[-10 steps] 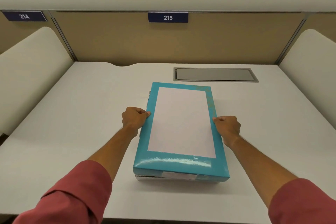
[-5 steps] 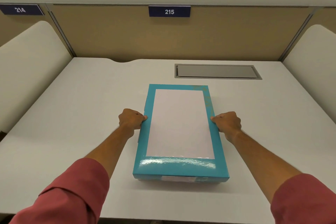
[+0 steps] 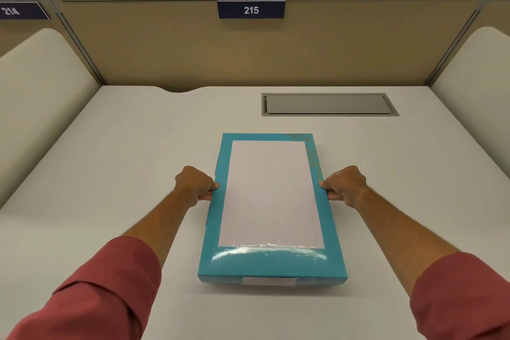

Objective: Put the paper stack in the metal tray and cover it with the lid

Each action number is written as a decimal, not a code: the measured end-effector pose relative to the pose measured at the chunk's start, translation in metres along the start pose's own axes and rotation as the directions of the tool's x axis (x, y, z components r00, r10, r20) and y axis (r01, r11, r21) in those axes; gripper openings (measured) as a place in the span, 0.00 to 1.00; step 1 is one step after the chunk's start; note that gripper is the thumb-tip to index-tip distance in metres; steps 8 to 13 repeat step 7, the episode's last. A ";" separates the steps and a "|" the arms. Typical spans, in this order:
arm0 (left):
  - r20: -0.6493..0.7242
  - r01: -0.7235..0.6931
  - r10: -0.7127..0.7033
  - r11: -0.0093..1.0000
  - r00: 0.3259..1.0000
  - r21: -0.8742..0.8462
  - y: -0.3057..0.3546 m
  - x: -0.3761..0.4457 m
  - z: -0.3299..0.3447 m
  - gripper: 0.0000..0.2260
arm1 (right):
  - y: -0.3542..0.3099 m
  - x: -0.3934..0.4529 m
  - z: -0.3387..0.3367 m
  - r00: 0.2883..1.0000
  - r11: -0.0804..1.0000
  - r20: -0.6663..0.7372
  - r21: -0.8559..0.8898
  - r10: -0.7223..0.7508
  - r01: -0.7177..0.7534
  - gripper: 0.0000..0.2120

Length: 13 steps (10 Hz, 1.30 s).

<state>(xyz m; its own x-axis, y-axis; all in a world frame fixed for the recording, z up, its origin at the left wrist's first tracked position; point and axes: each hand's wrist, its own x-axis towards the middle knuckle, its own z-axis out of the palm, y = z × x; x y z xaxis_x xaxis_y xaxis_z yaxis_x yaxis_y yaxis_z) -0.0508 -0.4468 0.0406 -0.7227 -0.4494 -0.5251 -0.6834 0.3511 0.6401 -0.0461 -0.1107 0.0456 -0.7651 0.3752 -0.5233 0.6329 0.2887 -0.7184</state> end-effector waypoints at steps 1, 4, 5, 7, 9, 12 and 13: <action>-0.007 -0.002 0.002 1.000 1.000 0.004 -0.003 0.001 0.002 0.12 | 0.001 0.001 0.002 1.000 1.000 -0.002 -0.021 0.001 -0.001 0.14; -0.034 -0.027 0.029 0.998 0.999 0.061 -0.008 0.002 0.007 0.11 | 0.001 -0.001 0.003 1.000 0.999 -0.018 -0.047 -0.008 0.007 0.15; -0.030 -0.058 0.062 0.992 0.998 0.108 -0.009 0.002 0.008 0.11 | 0.002 -0.002 0.003 0.999 0.997 -0.005 -0.077 -0.033 0.032 0.15; -0.036 -0.172 0.190 0.944 0.981 0.282 -0.005 -0.014 0.010 0.11 | -0.002 -0.016 0.005 0.982 0.936 -0.060 -0.318 -0.179 0.151 0.16; -0.036 -0.172 0.190 0.944 0.981 0.282 -0.005 -0.014 0.010 0.11 | -0.002 -0.016 0.005 0.982 0.936 -0.060 -0.318 -0.179 0.151 0.16; -0.036 -0.172 0.190 0.944 0.981 0.282 -0.005 -0.014 0.010 0.11 | -0.002 -0.016 0.005 0.982 0.936 -0.060 -0.318 -0.179 0.151 0.16; -0.036 -0.172 0.190 0.944 0.981 0.282 -0.005 -0.014 0.010 0.11 | -0.002 -0.016 0.005 0.982 0.936 -0.060 -0.318 -0.179 0.151 0.16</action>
